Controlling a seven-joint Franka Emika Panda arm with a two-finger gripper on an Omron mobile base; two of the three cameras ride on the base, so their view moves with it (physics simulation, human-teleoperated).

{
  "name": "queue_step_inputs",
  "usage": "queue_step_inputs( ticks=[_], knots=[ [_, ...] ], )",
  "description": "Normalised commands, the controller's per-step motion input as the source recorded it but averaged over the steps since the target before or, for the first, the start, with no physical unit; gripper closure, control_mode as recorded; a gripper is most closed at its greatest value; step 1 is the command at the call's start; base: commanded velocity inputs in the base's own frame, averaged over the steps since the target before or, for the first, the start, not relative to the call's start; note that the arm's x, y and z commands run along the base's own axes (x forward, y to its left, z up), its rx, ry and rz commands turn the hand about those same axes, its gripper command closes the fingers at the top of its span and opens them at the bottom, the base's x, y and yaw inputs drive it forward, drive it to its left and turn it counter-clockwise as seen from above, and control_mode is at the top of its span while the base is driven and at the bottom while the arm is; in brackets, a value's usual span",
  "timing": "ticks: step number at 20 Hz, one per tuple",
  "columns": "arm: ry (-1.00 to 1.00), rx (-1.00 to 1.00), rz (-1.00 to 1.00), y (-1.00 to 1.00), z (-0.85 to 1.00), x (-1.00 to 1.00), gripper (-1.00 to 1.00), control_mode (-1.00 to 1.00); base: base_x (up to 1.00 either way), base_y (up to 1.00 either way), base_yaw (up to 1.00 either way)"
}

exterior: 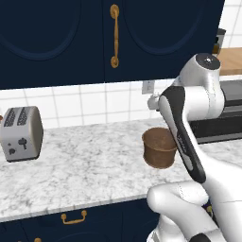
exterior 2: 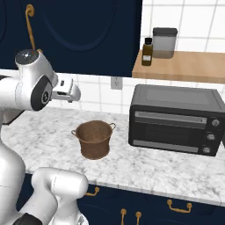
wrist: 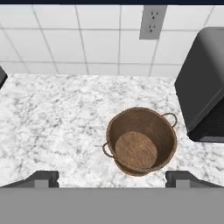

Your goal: Open the cabinet, pick up the bread from the cabinet and place it in the basket. Then move the basket to the dining counter.

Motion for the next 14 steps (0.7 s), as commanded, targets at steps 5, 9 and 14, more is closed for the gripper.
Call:
queue_step_inputs(
  ticks=[5, 9, 14],
  knots=[
    [-0.27, 0.00, 0.00, 0.71, 1.00, -0.16, -1.00, -1.00, 0.00, 0.00, 0.00],
    [-0.19, -0.01, 0.00, 0.81, 0.98, 0.00, -1.00, -1.00, 0.00, 0.00, 0.00],
    [-0.15, 0.00, 0.00, 0.85, 0.70, 0.13, -1.00, -1.00, 0.00, 0.00, 0.00]
  ],
)
